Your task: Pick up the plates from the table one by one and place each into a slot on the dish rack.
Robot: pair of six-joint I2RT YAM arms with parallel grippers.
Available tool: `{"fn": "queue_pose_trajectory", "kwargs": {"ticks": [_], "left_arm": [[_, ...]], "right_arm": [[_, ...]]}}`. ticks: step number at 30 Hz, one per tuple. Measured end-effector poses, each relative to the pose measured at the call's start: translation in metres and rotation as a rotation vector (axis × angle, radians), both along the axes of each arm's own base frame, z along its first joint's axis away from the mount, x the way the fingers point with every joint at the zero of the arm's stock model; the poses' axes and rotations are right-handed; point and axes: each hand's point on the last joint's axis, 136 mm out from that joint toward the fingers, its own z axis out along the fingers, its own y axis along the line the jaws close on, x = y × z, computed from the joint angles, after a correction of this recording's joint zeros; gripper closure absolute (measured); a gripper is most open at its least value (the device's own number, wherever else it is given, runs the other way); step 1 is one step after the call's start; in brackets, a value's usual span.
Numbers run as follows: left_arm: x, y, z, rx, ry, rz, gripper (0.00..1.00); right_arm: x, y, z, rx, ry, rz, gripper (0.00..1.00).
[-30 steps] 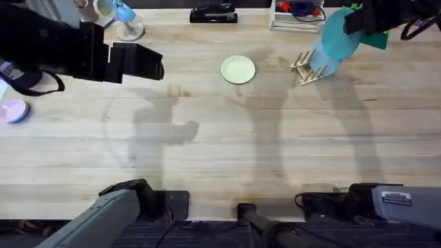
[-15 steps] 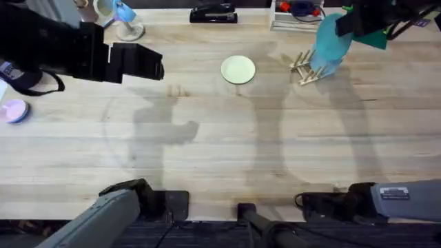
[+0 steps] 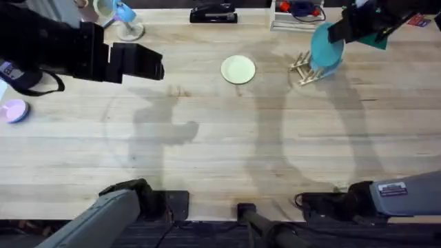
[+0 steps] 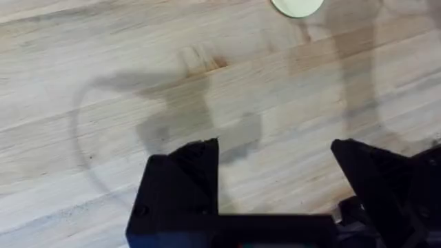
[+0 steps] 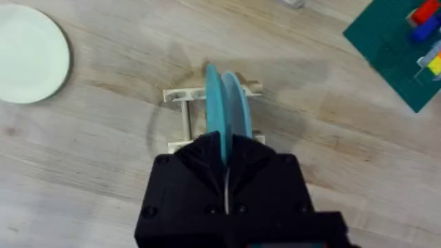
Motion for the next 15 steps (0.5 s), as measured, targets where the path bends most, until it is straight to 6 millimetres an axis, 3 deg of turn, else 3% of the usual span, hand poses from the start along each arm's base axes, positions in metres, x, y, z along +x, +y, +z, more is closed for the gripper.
{"fn": "queue_pose_trajectory", "kwargs": {"ticks": [15], "left_arm": [[0.0,0.0,0.0,0.0,0.0,0.0,0.006]], "right_arm": [[0.005,0.001,-0.027,0.002,0.062,0.003,0.972]]}}
